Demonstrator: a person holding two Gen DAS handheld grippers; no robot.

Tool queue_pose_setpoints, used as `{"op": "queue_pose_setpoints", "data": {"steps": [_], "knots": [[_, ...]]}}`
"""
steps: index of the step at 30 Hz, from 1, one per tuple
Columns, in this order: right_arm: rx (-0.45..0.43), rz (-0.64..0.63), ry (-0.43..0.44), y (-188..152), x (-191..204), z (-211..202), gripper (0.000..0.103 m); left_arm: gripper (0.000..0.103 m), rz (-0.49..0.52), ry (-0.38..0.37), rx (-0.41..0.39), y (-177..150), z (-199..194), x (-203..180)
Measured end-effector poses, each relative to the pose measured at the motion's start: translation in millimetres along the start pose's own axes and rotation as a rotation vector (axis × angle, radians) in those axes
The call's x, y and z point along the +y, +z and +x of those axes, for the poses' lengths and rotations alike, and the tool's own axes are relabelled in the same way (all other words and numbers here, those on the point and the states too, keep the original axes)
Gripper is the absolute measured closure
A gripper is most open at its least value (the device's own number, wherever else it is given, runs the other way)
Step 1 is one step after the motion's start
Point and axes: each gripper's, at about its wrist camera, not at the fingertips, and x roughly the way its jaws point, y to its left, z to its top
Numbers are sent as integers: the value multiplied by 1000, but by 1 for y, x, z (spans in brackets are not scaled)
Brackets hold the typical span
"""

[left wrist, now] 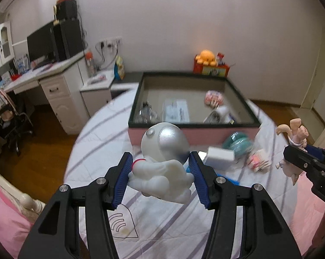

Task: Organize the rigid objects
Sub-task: 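Lift the astronaut with the left tool while the right tool lifts the pig doll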

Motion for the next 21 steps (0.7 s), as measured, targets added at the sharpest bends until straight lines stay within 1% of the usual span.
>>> {"op": "queue_pose_setpoints", "data": {"steps": [2,6,9,12,18,21], "knots": [[-50,-12,-1,5,4,-18,57,48,2,6,-45,5,-16,0],[-125,-22,5,15,12,-45,57,48,22,44,-145,14,-52,-3],[-182,-33,1,21,18,-61,57,48,28,34,-210,20,-75,-3],[-246,-56,2,26,25,-80,57,48,32,51,-278,27,-96,-2],[-361,-88,17,29,40,-111,57,48,35,61,-369,35,-127,0],[-409,-103,15,27,45,-126,57,48,38,61,-397,35,-135,0]]}}
